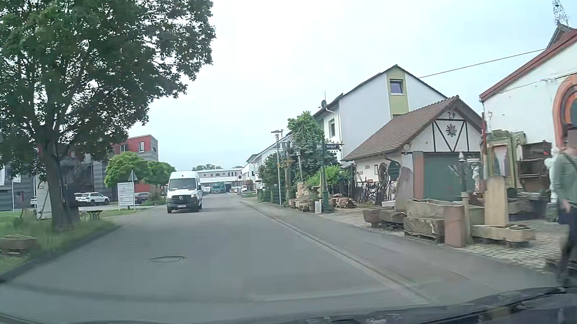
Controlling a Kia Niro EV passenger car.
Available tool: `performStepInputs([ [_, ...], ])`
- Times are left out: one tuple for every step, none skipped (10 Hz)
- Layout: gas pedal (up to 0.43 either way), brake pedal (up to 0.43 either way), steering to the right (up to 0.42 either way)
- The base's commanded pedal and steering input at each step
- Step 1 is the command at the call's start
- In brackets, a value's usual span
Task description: Follow the waypoints while adhering to traffic rules and regulations
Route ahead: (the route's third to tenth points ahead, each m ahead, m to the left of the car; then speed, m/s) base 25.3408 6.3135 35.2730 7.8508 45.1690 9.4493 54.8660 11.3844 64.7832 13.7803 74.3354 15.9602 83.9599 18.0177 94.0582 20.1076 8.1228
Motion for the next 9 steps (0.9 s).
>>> performStepInputs([
  [0.11,0.0,-0.095],
  [0.11,0.0,-0.095],
  [0.11,0.0,-0.095],
  [0.11,0.0,-0.095],
  [0.11,0.0,-0.093],
  [0.11,0.0,-0.089],
  [0.11,0.0,-0.085],
  [0.11,0.0,-0.076],
  [0.11,0.0,-0.067],
])
